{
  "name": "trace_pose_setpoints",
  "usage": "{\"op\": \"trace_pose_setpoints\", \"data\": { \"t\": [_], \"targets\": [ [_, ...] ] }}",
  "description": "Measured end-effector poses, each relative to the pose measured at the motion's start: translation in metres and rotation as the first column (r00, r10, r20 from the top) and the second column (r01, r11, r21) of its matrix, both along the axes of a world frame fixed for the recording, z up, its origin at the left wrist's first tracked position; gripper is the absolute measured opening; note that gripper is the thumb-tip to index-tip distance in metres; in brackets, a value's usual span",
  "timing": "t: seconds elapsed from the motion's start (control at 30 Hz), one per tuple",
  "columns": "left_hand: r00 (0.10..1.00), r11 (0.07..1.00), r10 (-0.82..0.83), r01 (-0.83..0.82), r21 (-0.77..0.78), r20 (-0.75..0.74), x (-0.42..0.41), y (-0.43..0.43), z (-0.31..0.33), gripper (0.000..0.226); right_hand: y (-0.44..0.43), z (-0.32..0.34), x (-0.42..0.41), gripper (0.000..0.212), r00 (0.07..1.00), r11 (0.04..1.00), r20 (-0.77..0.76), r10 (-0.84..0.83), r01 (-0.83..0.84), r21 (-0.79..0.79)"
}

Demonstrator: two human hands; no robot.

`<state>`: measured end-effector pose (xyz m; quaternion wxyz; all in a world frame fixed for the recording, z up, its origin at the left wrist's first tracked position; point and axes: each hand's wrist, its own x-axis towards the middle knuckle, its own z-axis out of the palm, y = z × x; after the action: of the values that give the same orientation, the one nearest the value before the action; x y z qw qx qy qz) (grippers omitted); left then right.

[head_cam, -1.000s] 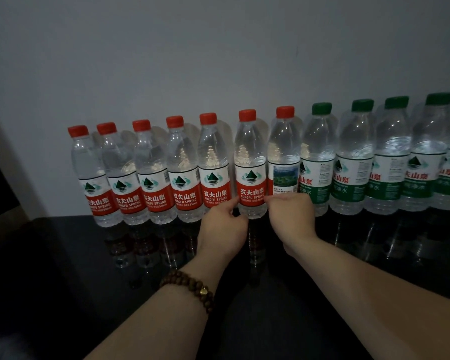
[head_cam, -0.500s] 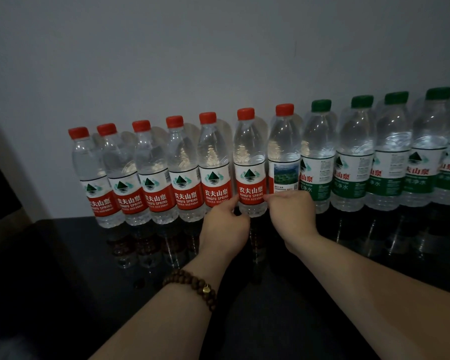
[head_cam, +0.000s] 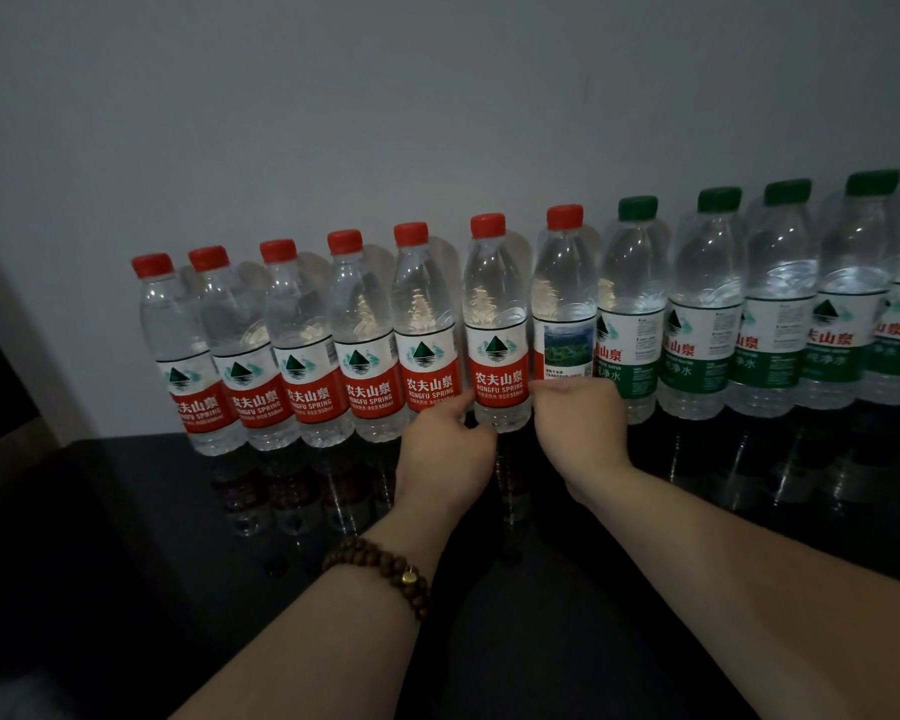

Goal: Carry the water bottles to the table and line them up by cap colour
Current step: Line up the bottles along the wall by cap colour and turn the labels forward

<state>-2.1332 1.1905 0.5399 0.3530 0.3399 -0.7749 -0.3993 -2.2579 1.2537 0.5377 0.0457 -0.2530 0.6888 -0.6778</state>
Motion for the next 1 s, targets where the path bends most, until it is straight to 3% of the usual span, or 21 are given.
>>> {"op": "trace_pose_setpoints", "data": {
  "t": [0.17,0.3,0.5,0.7,0.8,0.9,1.0],
  "targets": [
    [0.999,0.999,0.049,-0.048,0.008,-0.023,0.0,-0.003,0.0,0.044,0.003,0.001,0.004,0.042,0.995,0.995,-0.012,0.099,-0.099,-0.016],
    [0.993,0.993,0.118,-0.118,0.013,-0.002,0.0,-0.006,0.001,0.041,0.001,0.0,0.005,0.025,0.99,0.991,-0.038,0.134,-0.134,0.006],
    [0.99,0.989,0.144,-0.144,0.022,-0.001,-0.001,-0.007,0.0,0.041,-0.001,-0.003,0.003,0.022,0.989,0.989,-0.035,0.146,-0.145,0.026],
    [0.988,0.988,0.156,-0.156,-0.005,0.012,-0.002,-0.002,0.002,0.012,0.007,0.003,0.002,0.028,0.997,1.0,-0.083,-0.003,0.002,-0.008],
    [0.992,0.992,0.124,-0.124,-0.02,-0.012,-0.008,0.006,0.007,0.013,0.022,0.01,-0.007,0.026,0.988,0.992,-0.088,-0.125,0.121,-0.043],
    [0.999,0.998,0.037,-0.036,0.055,-0.005,-0.017,0.019,0.008,0.013,0.042,0.013,-0.021,0.036,0.982,0.982,0.033,-0.185,0.186,-0.032],
    [0.995,0.997,-0.035,0.029,0.07,0.096,-0.021,0.027,0.002,0.021,0.048,0.013,-0.021,0.042,0.97,0.983,0.167,-0.178,0.184,-0.02]
  ]
}}
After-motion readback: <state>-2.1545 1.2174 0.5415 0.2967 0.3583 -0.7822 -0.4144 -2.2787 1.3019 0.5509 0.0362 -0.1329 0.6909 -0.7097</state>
